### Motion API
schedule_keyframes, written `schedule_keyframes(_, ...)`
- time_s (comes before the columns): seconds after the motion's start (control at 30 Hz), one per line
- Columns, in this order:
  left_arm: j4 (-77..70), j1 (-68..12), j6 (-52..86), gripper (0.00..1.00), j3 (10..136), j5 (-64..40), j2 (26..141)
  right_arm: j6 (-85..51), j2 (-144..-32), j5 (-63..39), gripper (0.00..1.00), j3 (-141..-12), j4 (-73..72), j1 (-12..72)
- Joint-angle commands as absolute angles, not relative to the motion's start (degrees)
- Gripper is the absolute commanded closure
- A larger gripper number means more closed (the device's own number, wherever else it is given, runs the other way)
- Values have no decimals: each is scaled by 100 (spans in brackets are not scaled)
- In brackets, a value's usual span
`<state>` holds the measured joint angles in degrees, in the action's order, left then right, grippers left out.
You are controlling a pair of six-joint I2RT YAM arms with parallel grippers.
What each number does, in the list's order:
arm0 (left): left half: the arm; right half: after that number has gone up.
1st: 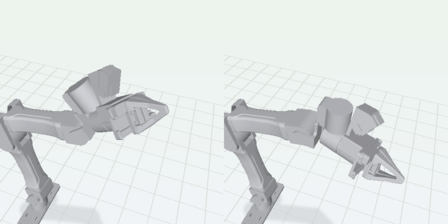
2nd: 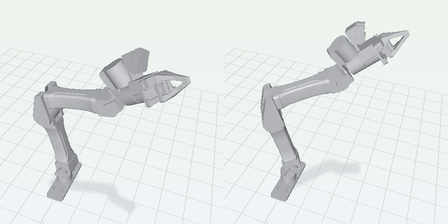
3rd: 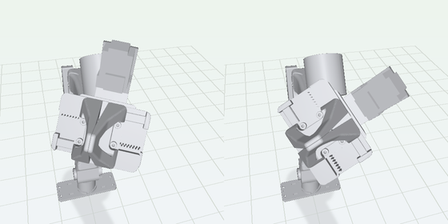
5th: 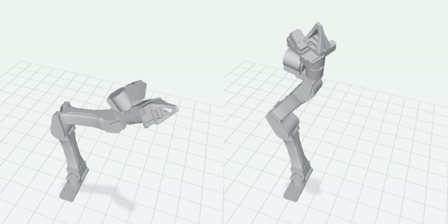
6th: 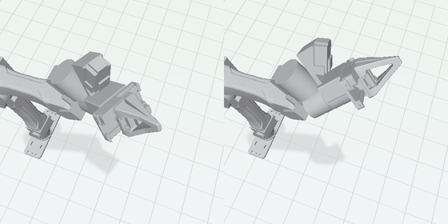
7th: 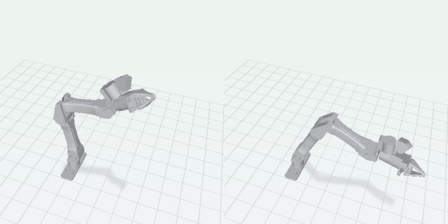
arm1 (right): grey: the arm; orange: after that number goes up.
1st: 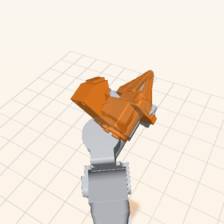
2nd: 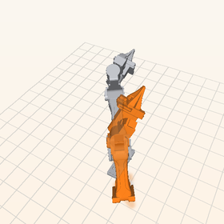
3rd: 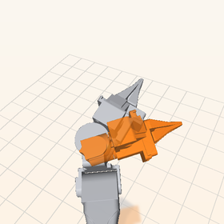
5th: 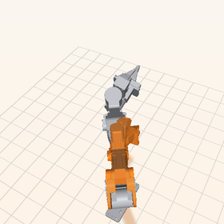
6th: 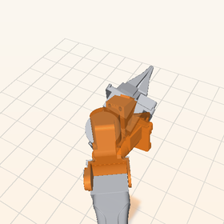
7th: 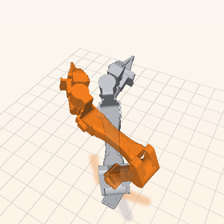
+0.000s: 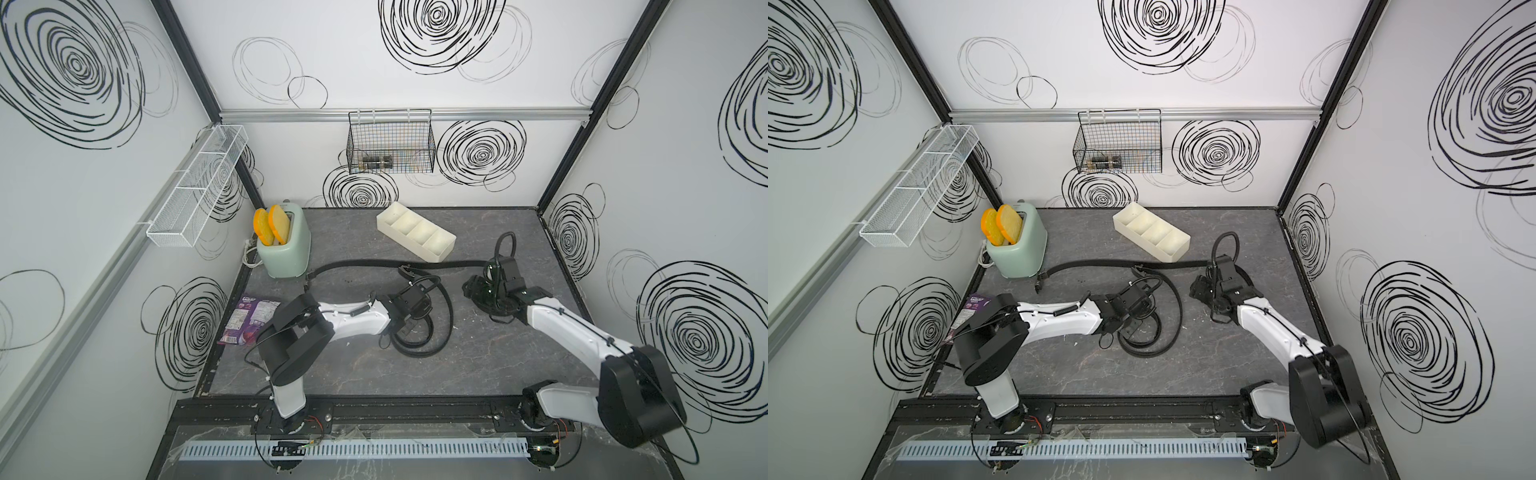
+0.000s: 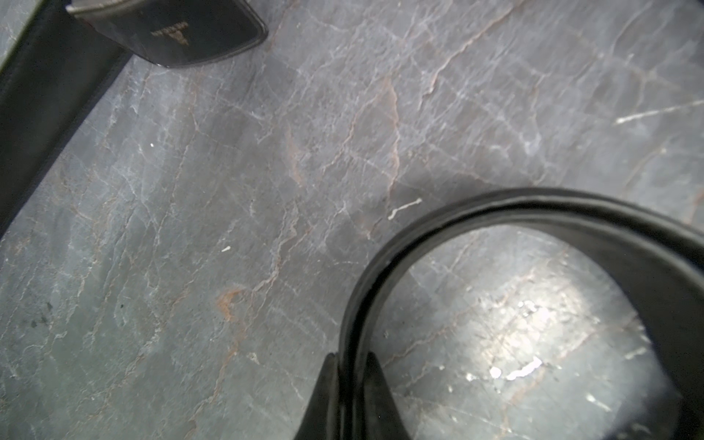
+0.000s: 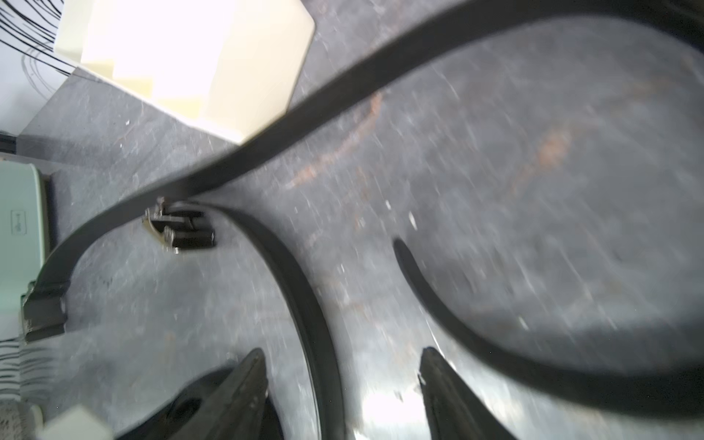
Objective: Place the belts into the storage roll
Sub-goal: Roll the belt at the center of the board.
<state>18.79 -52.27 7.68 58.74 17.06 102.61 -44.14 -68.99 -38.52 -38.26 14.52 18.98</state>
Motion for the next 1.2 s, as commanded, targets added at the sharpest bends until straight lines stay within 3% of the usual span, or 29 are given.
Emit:
schedule_keyframes(0.0, 2135, -5356, 735, 100, 5615, 1340, 10459, -5617, -6239, -3752, 33, -3120, 1440, 2233)
schedule_keyframes(0.13, 2195, -5600, 727, 100, 5608, 1454, 10459, -6819, -5596, -3590, 32, -2321, 416, 3038)
schedule_keyframes(0.3, 2224, -5906, 817, 100, 5564, 1460, 10444, -7509, -5564, -3344, 32, -1799, -510, 3602)
schedule_keyframes(0.57, 2197, -6279, 951, 100, 5681, 1376, 10492, -7434, -6366, -3331, 35, -1892, -809, 3856)
schedule_keyframes(0.87, 2202, -6433, 1050, 100, 5862, 1340, 10547, -7215, -6943, -3366, 49, -2023, -689, 4091)
schedule_keyframes(1.17, 2154, -6384, 988, 100, 5992, 1257, 10648, -6821, -7303, -3457, 55, -2094, -403, 4236)
